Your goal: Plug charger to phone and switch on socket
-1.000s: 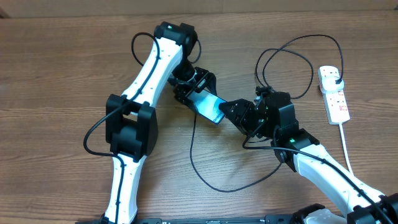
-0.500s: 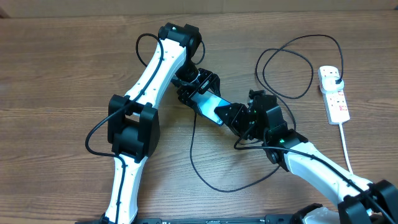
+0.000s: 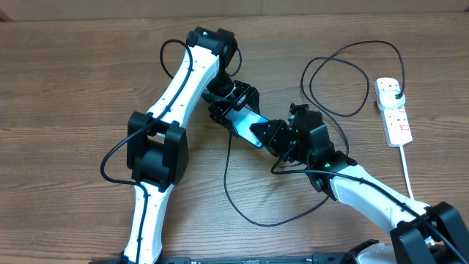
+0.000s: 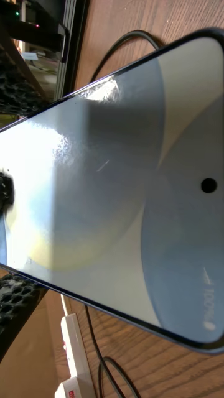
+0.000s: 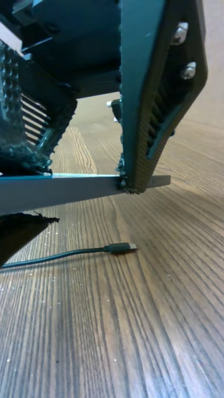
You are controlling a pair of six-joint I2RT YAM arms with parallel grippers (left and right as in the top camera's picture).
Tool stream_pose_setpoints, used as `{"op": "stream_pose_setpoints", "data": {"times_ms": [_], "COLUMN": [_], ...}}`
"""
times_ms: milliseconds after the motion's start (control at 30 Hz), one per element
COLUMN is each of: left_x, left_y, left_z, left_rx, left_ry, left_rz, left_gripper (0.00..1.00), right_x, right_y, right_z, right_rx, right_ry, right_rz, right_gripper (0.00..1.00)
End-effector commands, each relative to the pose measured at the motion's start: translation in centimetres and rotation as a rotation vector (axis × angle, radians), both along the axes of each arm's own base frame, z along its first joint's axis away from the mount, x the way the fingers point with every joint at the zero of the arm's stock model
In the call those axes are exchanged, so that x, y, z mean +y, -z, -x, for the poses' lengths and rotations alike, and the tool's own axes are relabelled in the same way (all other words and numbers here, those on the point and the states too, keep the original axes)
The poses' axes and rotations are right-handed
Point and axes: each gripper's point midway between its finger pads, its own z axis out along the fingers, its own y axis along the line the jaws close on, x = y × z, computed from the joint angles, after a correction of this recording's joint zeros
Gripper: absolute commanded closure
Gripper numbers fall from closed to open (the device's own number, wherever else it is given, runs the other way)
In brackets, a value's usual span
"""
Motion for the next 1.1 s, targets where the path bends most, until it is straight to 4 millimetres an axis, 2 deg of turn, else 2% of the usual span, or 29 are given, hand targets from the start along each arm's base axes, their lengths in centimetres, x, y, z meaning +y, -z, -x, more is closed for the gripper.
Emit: {"op": "stream_pose_setpoints", "data": {"times_ms": [0, 233, 533, 733, 867, 1067], "left_x": [-0.9, -0.9, -0.9, -0.2, 0.5, 0.1], "left_y": [-0.9, -0.9, -0.9, -0.4, 0.2, 0.4], "left_z": [0.0, 0.0, 0.0, -0.2, -0.8, -2.9], "left_rx": [0.004, 0.004, 0.003, -0.017, -0.084, -0.294], "left_ry": [-0.012, -0.011, -0.011, -0.002, 0.06, 0.275], "left_rz": [0.033, 0.033, 0.033, -0.013, -0.041, 0.073], "left_gripper": [0.44, 0.42, 0.39, 0.02, 0.0, 0.02], "right_x": [0.4, 0.6, 1.3, 1.2, 0.8, 0.4], "right_y": [-1.1, -1.6, -3.2, -3.2, -3.2, -3.3], "right_z": [-0.8, -1.0, -1.4, -1.4, -1.7, -1.8], "right_rx": [-0.022, -0.032, -0.078, -0.064, -0.062, -0.055], "right_ry": [0.016, 0.021, 0.001, 0.012, 0.018, 0.009], "right_rz": [-0.024, -0.047, -0.1, -0.111, -0.116, -0.13], "right_gripper": [0.83, 0.96, 0.96, 0.96, 0.96, 0.96]}}
